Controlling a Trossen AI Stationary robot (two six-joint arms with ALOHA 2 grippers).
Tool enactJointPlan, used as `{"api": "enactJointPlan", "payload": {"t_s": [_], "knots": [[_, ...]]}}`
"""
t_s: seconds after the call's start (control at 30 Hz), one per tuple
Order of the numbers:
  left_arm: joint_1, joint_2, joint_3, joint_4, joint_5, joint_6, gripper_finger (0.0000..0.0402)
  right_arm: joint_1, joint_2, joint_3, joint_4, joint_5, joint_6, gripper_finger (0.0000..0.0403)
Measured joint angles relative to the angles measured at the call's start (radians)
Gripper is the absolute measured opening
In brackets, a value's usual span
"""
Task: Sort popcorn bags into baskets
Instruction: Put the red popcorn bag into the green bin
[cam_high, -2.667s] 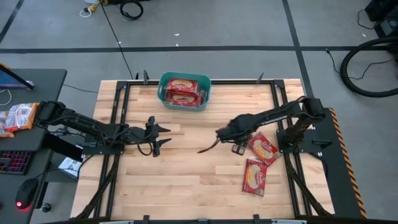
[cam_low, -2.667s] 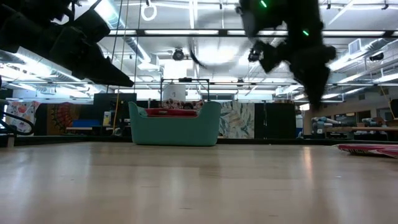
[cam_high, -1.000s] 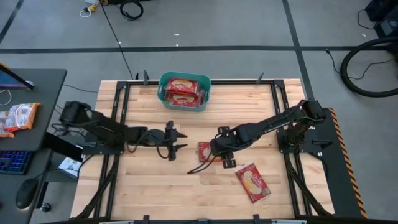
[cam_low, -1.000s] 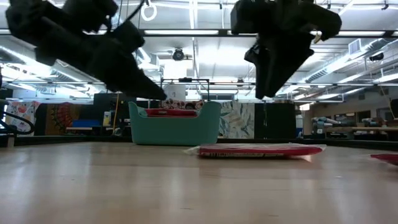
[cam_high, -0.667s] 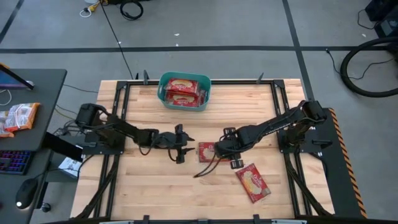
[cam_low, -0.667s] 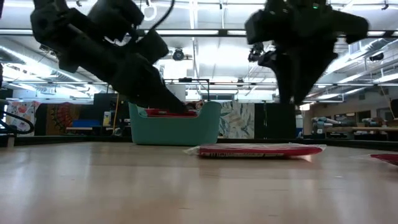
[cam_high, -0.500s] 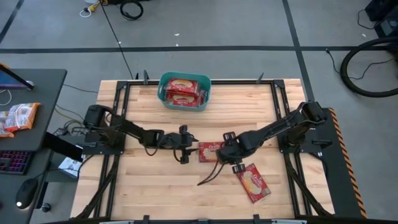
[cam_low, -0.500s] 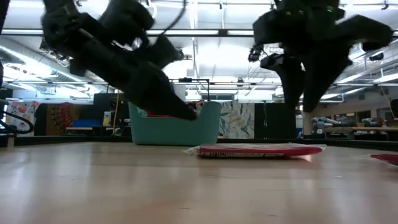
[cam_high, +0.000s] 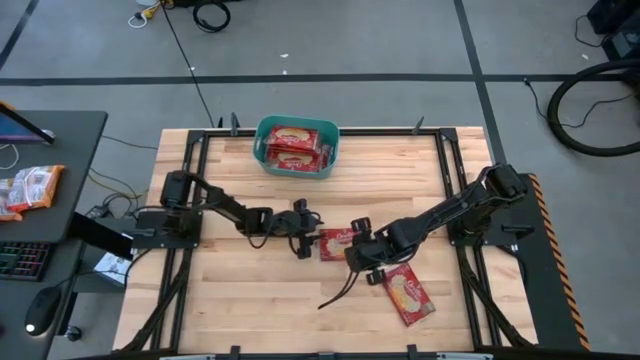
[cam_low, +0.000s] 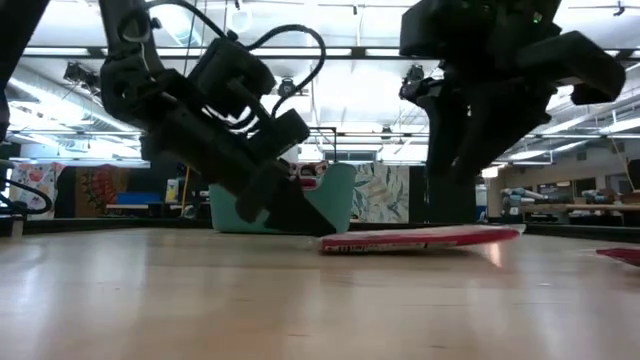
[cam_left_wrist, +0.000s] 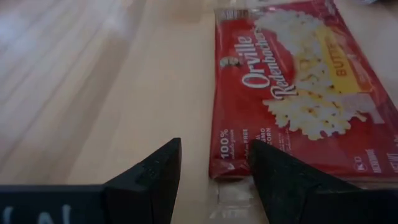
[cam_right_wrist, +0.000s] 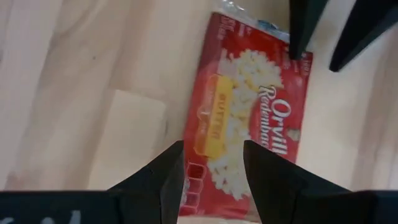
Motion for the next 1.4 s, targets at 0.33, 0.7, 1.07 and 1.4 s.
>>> {"api": "enactJointPlan", "payload": {"t_s": [0.33, 0.7, 1.07, 1.4], "knots": [[0.035, 0.025, 0.002, -0.001, 0.097, -0.027, 0.0194, 0.036, 0.067, 0.002, 0.074, 0.073, -0.053, 0.0169], [0.036, 0.025, 0.002, -0.012, 0.105, -0.028, 0.0194, 0.142, 0.166, 0.003, 0.046, 0.237, -0.086, 0.0169], [0.035, 0.026, 0.001, -0.012, 0.104, -0.028, 0.0194, 0.177, 0.18, -0.028, 0.004, 0.346, -0.012, 0.0169], [0.035, 0.026, 0.0, -0.012, 0.105, -0.028, 0.0194, 0.162, 0.18, -0.069, -0.011, 0.432, 0.013, 0.0169]]}}
